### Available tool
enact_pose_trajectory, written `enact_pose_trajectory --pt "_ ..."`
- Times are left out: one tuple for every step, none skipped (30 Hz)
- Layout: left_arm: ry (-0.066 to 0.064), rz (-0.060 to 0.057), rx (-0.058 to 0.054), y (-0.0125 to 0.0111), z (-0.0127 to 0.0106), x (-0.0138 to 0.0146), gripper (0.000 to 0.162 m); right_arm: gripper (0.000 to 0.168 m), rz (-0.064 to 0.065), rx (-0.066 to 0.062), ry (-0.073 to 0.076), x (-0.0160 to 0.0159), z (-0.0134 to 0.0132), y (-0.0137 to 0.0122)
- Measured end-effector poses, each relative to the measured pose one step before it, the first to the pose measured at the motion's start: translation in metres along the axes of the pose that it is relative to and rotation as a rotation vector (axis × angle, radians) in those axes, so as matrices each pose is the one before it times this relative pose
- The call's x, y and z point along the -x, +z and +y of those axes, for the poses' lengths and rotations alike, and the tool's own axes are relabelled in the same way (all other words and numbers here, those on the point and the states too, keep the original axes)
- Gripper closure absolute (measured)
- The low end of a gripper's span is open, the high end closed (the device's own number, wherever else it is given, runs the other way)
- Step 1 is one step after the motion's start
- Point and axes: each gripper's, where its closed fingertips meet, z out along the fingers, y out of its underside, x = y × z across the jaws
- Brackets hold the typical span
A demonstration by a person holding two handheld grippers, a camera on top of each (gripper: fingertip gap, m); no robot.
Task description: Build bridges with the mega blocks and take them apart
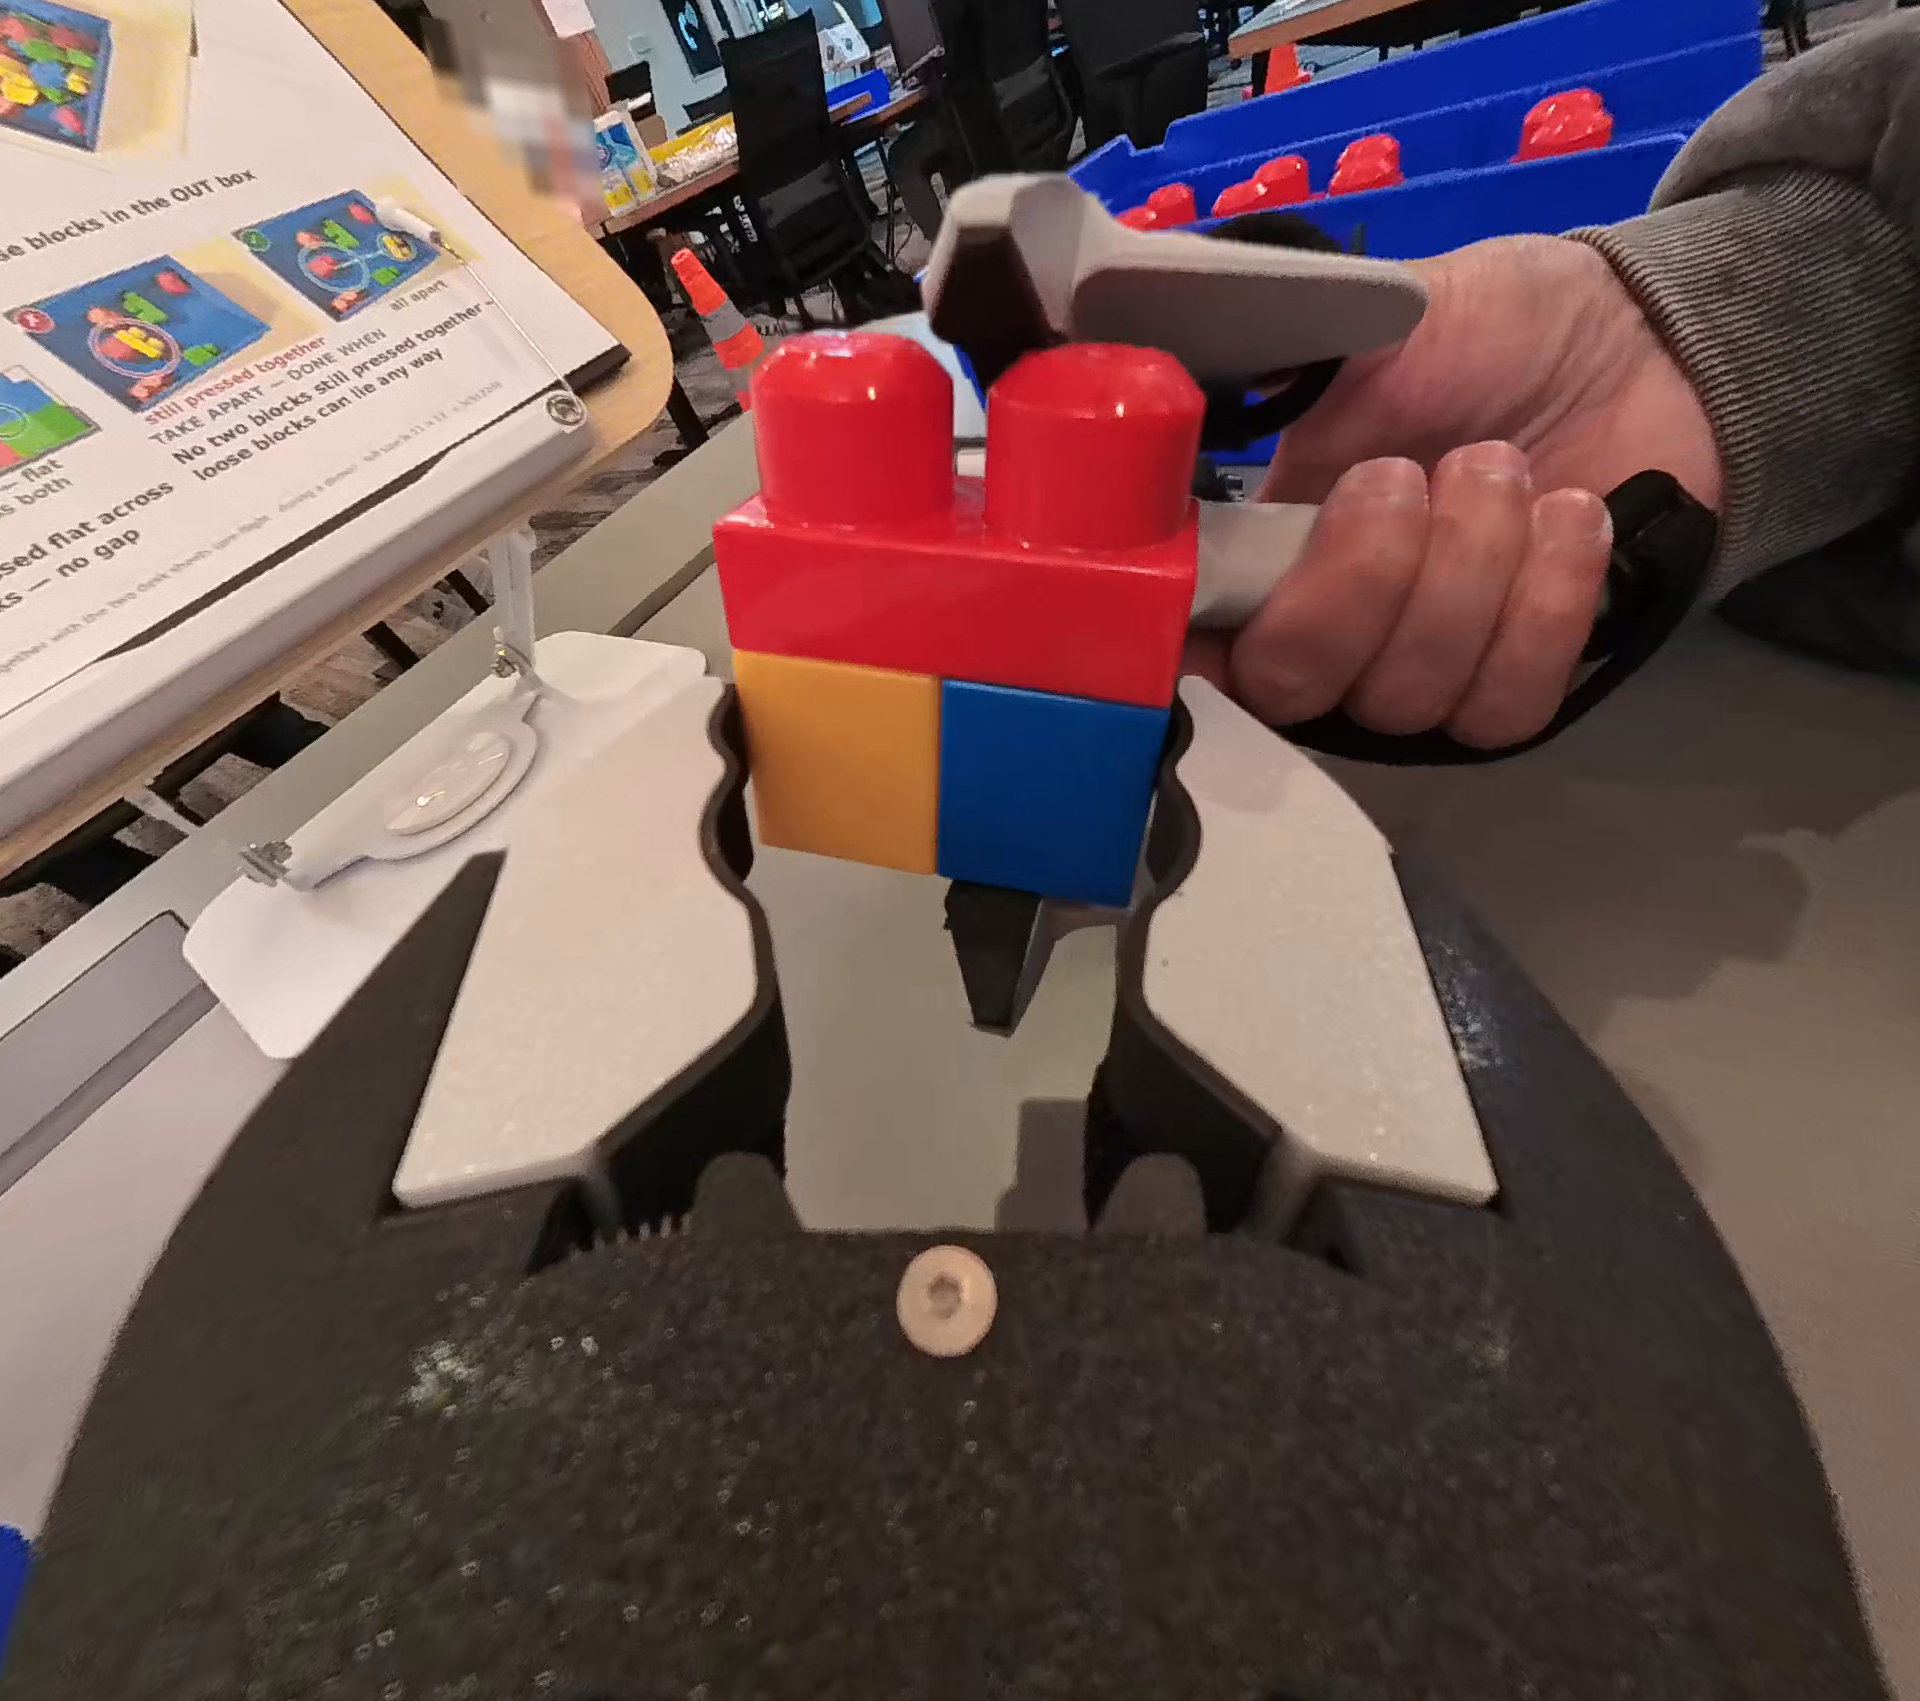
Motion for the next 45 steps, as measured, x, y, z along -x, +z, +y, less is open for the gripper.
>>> enact_pose_trajectory --pt "-0.0010 -0.0058 0.0202 0.00040 0.00232 0.00104 0.087 0.069 0.0211 -0.0161 0.0017 -0.00251 -0.00209 -0.00070" --pt "0.0035 -0.0057 0.0232 0.00079 0.00321 0.00107 0.088 0.068 0.0420 -0.0147 -0.0153 -0.00397 -0.00204 -0.00107" --pt "0.0031 -0.0056 0.0176 0.00096 0.00310 0.00094 0.088 0.066 0.0493 -0.0105 -0.0252 -0.00384 -0.00209 -0.00158" --pt "-0.0008 -0.0089 0.0072 0.00019 0.00152 0.00165 0.088 0.065 0.0513 -0.0181 -0.0269 -0.00293 -0.00426 -0.00339" --pt "-0.0069 -0.0086 -0.0010 -0.00061 -0.00015 0.00227 0.088 0.054 0.0778 -0.0086 -0.0240 -0.00506 -0.00427 -0.00514" --pt "-0.0119 -0.0071 0.0002 -0.00049 0.00019 0.00270 0.088 0.051 0.0723 0.0044 -0.0354 -0.00284 -0.00338 -0.00538" --pt "-0.0144 -0.0055 0.0067 0.00016 0.00160 0.00259 0.088 0.054 0.0810 0.0045 -0.0367 -0.00255 -0.00350 -0.00487" --pt "-0.0081 -0.0144 0.0205 0.00104 0.00359 0.00328 0.088 0.056 0.0973 0.0033 -0.0500 -0.00305 -0.00404 -0.00428" --pt "0.0042 -0.0220 0.0326 0.00195 0.00528 0.00344 0.088 0.060 0.1077 0.0025 -0.0637 -0.00338 -0.00428 -0.00338" --pt "0.0140 -0.0271 0.0406 0.00252 0.00652 0.00325 0.088 0.063 0.1164 0.0104 -0.0679 -0.00430 -0.00343 -0.00234" --pt "0.0199 -0.0301 0.0428 0.00281 0.00671 0.00292 0.088 0.068 0.1135 0.0184 -0.0684 -0.00406 -0.00230 -0.00099" --pt "0.0227 -0.0227 0.0391 0.00294 0.00613 0.00119 0.088 0.077 0.0998 0.0165 -0.0679 -0.00211 -0.00164 0.00055" --pt "0.0227 -0.0206 0.0293 0.00210 0.00414 0.00051 0.088 0.079 0.0826 0.0176 -0.0533 -0.00093 -0.00052 0.00266" --pt "0.0192 -0.0178 0.0128 0.00081 0.00114 0.00001 0.088 0.081 0.0595 0.0227 -0.0313 0.00011 0.00059 0.00418" --pt "0.0142 -0.0110 0.0009 -0.00008 -0.00081 -0.00073 0.088 0.089 0.0435 0.0208 -0.0113 -0.00014 0.00086 0.00438" --pt "0.0103 -0.0155 -0.0015 -0.00058 -0.00119 0.00019 0.088 0.100 0.0385 0.0128 -0.0013 -0.00186 0.00099 0.00424" --pt "0.0061 -0.0184 0.0018 -0.00092 -0.00085 0.00098 0.088 0.110 0.0252 0.0116 0.0023 -0.00177 0.00162 0.00447" --pt "0.0011 -0.0066 0.0028 -0.00088 -0.00053 -0.00025 0.088 0.125 0.0153 0.0076 0.0035 -0.00209 0.00124 0.00332" --pt "-0.0023 0.0000 0.0011 -0.00127 -0.00044 -0.00115 0.088 0.130 0.0214 0.0068 -0.0011 -0.00339 0.00158 0.00153" --pt "-0.0073 0.0015 0.0067 -0.00114 0.00058 -0.00169 0.088 0.130 -0.0038 0.0081 -0.0054 0.00075 0.00141 0.00001" --pt "-0.0184 0.0125 0.0007 -0.00211 -0.00080 -0.00293 0.088 0.131 -0.0038 0.0106 -0.0121 0.00004 0.00177 -0.00186" --pt "-0.0321 0.0239 -0.0037 -0.00360 -0.00228 -0.00362 0.089 0.131 -0.0035 0.0070 -0.0144 -0.00048 0.00146 -0.00419" --pt "-0.0420 0.0231 -0.0110 -0.00481 -0.00312 -0.00266 0.090 0.131 0.0060 -0.0068 -0.0072 -0.00236 -0.00013 -0.00758" --pt "-0.0457 0.0167 -0.0191 -0.00588 -0.00284 -0.00126 0.090 0.131 0.0134 -0.0164 0.0022 -0.00405 -0.00095 -0.01075" --pt "-0.0471 0.0109 -0.0189 -0.00613 -0.00165 0.00032 0.090 0.131 -0.0006 -0.0230 -0.0035 -0.00223 -0.00207 -0.01331" --pt "-0.0446 0.0145 -0.0151 -0.00547 -0.00047 0.00068 0.090 0.131 -0.0011 -0.0277 -0.0079 -0.00135 -0.00255 -0.01530" --pt "-0.0393 0.0171 -0.0103 -0.00444 0.00047 0.00091 0.090 0.131 0.0146 -0.0283 -0.0070 -0.00297 -0.00244 -0.01745" --pt "-0.0391 0.0120 -0.0009 -0.00350 0.00181 0.00205 0.090 0.131 0.0211 -0.0265 -0.0258 -0.00297 -0.00238 -0.01930" --pt "-0.0427 0.0159 0.0014 -0.00304 0.00209 0.00172 0.089 0.131 0.0294 -0.0268 -0.0381 -0.00356 -0.00254 -0.02128" --pt "-0.0446 0.0240 -0.0026 -0.00278 0.00160 0.00031 0.088 0.131 0.0397 -0.0329 -0.0469 -0.00522 -0.00382 -0.02349" --pt "-0.0420 0.0238 -0.0008 -0.00247 0.00215 -0.00028 0.090 0.131 0.0564 -0.0338 -0.0485 -0.00862 -0.00416 -0.02526" --pt "-0.0353 0.0182 0.0027 -0.00201 0.00286 -0.00018 0.091 0.131 0.0737 -0.0222 -0.0384 -0.01326 -0.00284 -0.02597" --pt "-0.0272 0.0152 0.0055 -0.00169 0.00338 -0.00063 0.092 0.131 0.0748 -0.0087 -0.0336 -0.01652 -0.00160 -0.02503" --pt "-0.0186 0.0151 0.0066 -0.00155 0.00284 -0.00133 0.091 0.131 0.0564 0.0024 -0.0426 -0.01653 -0.00010 -0.02211" --pt "-0.0095 0.0122 0.0005 -0.00158 0.00108 -0.00200 0.091 0.131 0.0364 0.0106 -0.0555 -0.01594 0.00197 -0.01786" --pt "-0.0021 0.0062 -0.0078 -0.00148 -0.00118 -0.00190 0.092 0.131 0.0341 0.0189 -0.0585 -0.01724 0.00393 -0.01278" --pt "0.0032 0.0056 -0.0113 -0.00090 -0.00281 -0.00247 0.093 0.131 0.0213 0.0344 -0.0627 -0.01677 0.00699 -0.00692" --pt "0.0058 0.0064 -0.0103 -0.00012 -0.00311 -0.00306 0.094 0.131 -0.0075 0.0482 -0.0624 -0.01374 0.01073 -0.00079" --pt "0.0070 0.0055 -0.0078 0.00068 -0.00253 -0.00318 0.095 0.131 -0.0176 0.0558 -0.0498 -0.01329 0.01279 0.00446" --pt "0.0079 0.0028 -0.0054 0.00118 -0.00168 -0.00290 0.095 0.131 -0.0233 0.0589 -0.0373 -0.01260 0.01330 0.00853" --pt "0.0085 0.0025 -0.0019 0.00167 -0.00060 -0.00306 0.096 0.131 -0.0454 0.0542 -0.0312 -0.00901 0.01180 0.01166" --pt "0.0089 0.0049 0.0030 0.00200 0.00045 -0.00331 0.096 0.131 -0.0545 0.0418 -0.0196 -0.00698 0.00932 0.01351" --pt "0.0096 0.0046 0.0069 0.00207 0.00123 -0.00316 0.096 0.131 -0.0543 0.0429 -0.0159 -0.00663 0.00860 0.01435" --pt "0.0104 -0.0013 0.0066 0.00174 0.00115 -0.00241 0.096 0.131 -0.0506 0.0521 -0.0191 -0.00632 0.00858 0.01446" --pt "0.0103 -0.0050 0.0054 0.00128 0.00090 -0.00185 0.096 0.130 -0.0307 0.0503 -0.0158 -0.00871 0.00756 0.01441"
